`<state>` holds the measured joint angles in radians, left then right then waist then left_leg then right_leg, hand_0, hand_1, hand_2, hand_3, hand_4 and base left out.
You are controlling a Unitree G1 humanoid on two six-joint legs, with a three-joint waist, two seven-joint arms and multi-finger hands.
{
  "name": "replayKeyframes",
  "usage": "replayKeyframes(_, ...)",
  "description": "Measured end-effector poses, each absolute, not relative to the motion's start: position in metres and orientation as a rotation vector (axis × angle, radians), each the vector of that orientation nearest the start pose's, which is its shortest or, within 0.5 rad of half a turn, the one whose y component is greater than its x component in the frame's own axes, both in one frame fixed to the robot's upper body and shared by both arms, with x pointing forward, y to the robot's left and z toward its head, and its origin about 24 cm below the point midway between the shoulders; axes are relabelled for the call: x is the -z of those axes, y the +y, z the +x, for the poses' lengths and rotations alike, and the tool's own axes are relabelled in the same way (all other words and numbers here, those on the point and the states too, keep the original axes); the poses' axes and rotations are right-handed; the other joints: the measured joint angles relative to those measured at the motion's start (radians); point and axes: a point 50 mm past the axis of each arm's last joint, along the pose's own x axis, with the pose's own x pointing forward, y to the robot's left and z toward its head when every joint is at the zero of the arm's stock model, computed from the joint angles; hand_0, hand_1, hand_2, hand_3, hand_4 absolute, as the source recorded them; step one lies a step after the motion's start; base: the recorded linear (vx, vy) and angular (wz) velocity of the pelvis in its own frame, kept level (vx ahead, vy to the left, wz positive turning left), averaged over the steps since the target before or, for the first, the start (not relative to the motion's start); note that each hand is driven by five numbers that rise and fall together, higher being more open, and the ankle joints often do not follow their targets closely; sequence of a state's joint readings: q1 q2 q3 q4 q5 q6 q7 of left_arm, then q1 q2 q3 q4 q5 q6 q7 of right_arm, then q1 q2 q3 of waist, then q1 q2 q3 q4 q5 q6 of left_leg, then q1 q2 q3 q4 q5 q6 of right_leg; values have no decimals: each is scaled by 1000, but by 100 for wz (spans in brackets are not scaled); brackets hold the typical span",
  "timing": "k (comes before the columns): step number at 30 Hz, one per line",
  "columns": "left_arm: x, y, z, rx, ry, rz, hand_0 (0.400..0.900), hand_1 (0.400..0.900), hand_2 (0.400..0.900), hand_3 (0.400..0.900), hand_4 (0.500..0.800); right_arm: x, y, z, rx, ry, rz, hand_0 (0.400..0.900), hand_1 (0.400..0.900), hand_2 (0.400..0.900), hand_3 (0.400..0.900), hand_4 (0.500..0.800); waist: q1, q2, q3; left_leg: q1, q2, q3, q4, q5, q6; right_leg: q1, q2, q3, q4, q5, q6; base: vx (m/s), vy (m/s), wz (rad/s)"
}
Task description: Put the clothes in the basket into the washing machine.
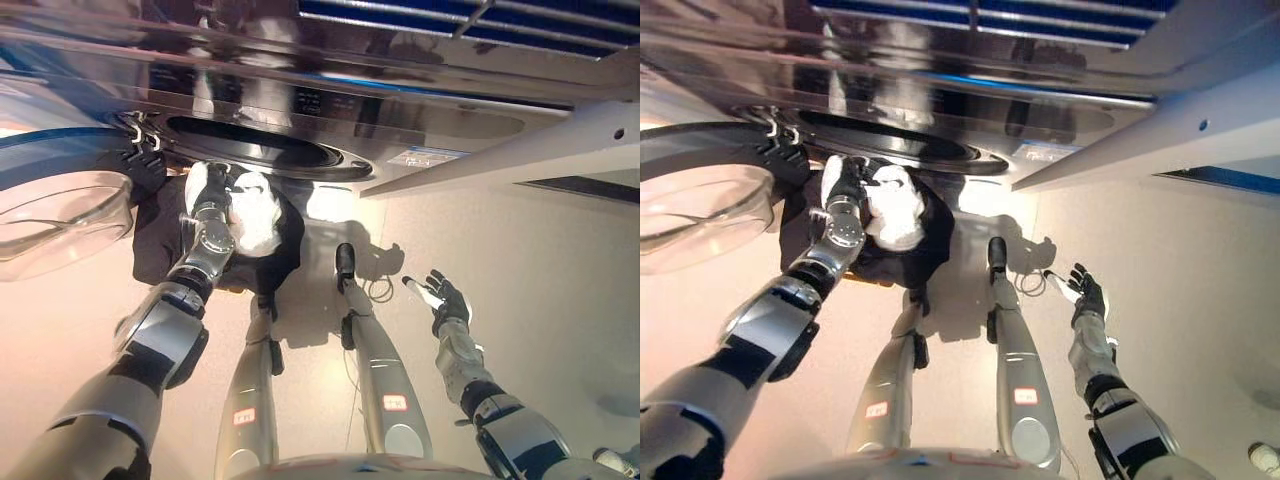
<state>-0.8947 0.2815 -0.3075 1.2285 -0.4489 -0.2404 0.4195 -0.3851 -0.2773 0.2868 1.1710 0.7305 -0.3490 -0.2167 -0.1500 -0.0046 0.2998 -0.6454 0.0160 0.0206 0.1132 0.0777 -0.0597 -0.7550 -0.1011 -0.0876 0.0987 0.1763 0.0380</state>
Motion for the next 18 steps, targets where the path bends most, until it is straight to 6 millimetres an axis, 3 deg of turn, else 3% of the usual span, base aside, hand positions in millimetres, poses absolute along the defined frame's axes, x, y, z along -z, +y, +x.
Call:
replayKeyframes(3, -65, 188, 383, -442, 159, -318, 400, 400, 400, 400, 500, 56, -229, 283, 448, 453, 155, 900, 900, 900, 900, 800, 10, -8, -4, 31, -1, -1, -21, 8, 2, 27, 0, -2, -13, 3, 0, 55, -46, -2)
replayKeyframes(7, -65, 171, 385, -484, 164, -698, 400, 400, 400, 400, 500, 26, -227, 316, 471, 378, 206, 900, 900, 900, 900, 800, 15, -13, -7, 46, -1, -2, -41, 19, 2, 34, 1, -3, -14, 4, 0, 29, -18, -3)
replayKeyframes(11, -79, 138, 392, -456, 148, -849, 400, 400, 400, 400, 500, 0, -218, 340, 463, 318, 217, 900, 900, 900, 900, 800, 19, -14, -7, 68, -1, -5, -54, 24, 2, 56, 1, -6, -23, 5, 0, 47, -3, -7)
replayKeyframes(14, -103, 110, 398, -396, 99, -958, 400, 400, 400, 400, 500, -8, -209, 348, 469, 311, 234, 900, 900, 900, 900, 800, 18, -14, -7, 68, -1, -5, -55, 24, 2, 60, 2, -5, -33, 10, 1, 42, -4, -10)
replayKeyframes(18, -137, 90, 405, -335, 26, -1019, 400, 400, 400, 400, 500, -14, -202, 354, 474, 308, 251, 900, 900, 900, 900, 800, 14, -15, -7, 53, 0, -2, -58, 24, 2, 49, 4, -3, -46, 17, 2, 49, -4, -12)
